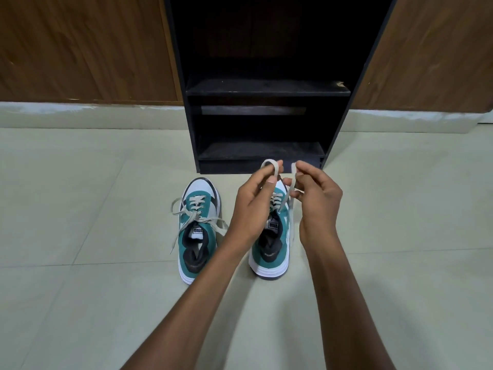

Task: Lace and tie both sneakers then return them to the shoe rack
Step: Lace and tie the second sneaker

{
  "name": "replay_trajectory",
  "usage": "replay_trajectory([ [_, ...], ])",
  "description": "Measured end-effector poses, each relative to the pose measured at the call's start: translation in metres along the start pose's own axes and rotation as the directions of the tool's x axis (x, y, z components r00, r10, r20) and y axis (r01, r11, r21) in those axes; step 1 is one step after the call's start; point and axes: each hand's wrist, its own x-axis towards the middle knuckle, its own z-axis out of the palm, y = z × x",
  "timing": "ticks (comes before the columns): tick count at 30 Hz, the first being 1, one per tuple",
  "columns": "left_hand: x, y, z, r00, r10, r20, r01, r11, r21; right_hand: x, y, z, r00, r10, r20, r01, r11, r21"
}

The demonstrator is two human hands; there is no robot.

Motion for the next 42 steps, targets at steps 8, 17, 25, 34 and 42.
replay_trajectory([
  [8, 0.024, -0.001, -0.015, 0.984, 0.125, 0.125, -0.155, 0.951, 0.267, 0.004, -0.003, -0.003, 0.967, 0.048, 0.250, -0.020, 0.994, -0.110],
  [17, 0.023, -0.001, -0.025, 0.977, 0.161, 0.138, -0.207, 0.862, 0.462, 0.013, 0.003, -0.004, 0.995, 0.036, 0.093, -0.018, 0.983, -0.184],
  [25, 0.021, -0.002, -0.039, 0.891, 0.247, 0.380, -0.453, 0.444, 0.773, 0.020, 0.015, -0.009, 0.996, -0.030, 0.088, 0.060, 0.930, -0.364],
  [34, 0.015, 0.001, -0.026, 0.942, -0.281, 0.185, 0.214, 0.925, 0.315, 0.009, 0.015, -0.017, 0.938, -0.227, 0.262, 0.323, 0.847, -0.423],
  [42, 0.023, -0.009, -0.026, 0.854, -0.512, 0.095, 0.519, 0.852, -0.066, 0.003, 0.042, -0.028, 0.823, -0.354, 0.444, 0.563, 0.609, -0.558],
])
